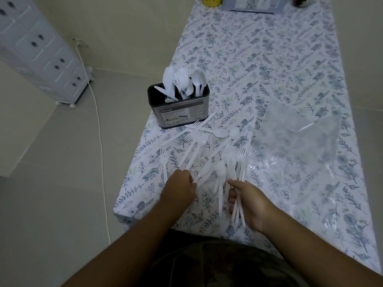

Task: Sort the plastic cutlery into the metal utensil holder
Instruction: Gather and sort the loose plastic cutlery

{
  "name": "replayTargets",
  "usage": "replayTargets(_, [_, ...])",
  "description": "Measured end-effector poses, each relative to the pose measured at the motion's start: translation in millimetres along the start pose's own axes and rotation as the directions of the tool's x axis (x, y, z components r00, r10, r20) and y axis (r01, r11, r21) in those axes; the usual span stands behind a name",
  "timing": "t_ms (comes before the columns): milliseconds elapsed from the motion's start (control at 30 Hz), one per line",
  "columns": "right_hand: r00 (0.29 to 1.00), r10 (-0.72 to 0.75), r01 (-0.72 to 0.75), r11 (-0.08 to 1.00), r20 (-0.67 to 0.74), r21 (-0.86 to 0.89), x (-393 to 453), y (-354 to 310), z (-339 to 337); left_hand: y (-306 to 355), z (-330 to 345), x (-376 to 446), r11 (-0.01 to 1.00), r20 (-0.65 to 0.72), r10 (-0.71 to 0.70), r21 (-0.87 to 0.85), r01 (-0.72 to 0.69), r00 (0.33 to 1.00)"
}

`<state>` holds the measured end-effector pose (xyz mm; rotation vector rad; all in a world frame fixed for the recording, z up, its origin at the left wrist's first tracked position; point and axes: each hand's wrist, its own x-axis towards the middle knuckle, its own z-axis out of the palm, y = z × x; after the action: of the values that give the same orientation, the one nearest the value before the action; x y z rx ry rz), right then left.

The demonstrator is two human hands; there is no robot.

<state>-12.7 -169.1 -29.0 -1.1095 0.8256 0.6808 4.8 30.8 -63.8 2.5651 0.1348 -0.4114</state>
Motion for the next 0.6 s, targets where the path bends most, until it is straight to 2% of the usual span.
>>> replayTargets(100, [0.997, -0.057, 0.054, 0.997, -0.05, -0.062, -1, -1, -1, 2, 4, 4, 0.999, 0.0, -0.017, 0.046, 0.017, 1.0])
replayTargets(167, [0.998, -0.041, 0.041, 0.999, -0.053, -0.005, -2, -3, -3, 1, 2, 3, 0.999, 0.006, -0.042, 0.025, 0.041, 0.999])
replayTargets(267, [1.0, -0.012, 0.013, 0.999, -0.015, 0.048, -3, -3, -4, 1, -3, -7, 0.994, -0.038, -0.067, -0.092, 0.063, 0.997])
replayTargets(333, [1.0, -0.011, 0.011, 0.999, 0.007, 0.049, -1, -1, -5, 8, -6, -16, 0.981, -0.097, -0.043, -0.191, 0.024, 0.994])
replayTargets(400, [0.999, -0.027, 0.024, 0.998, 0.041, 0.057, 0, 0, -5, 21, -7, -24, 0.958, -0.075, 0.015, -0.284, -0.036, 0.997])
replayTargets(500, [0.99, -0.075, 0.064, 0.994, 0.118, 0.094, -1, 2, -3, 45, 2, -34, 0.916, 0.088, 0.179, -0.379, -0.134, 0.98])
replayTargets(600, [0.99, -0.137, 0.134, 0.986, 0.028, 0.098, 0, 1, -3, 55, 11, -34, 0.894, 0.109, 0.303, -0.377, -0.243, 0.947])
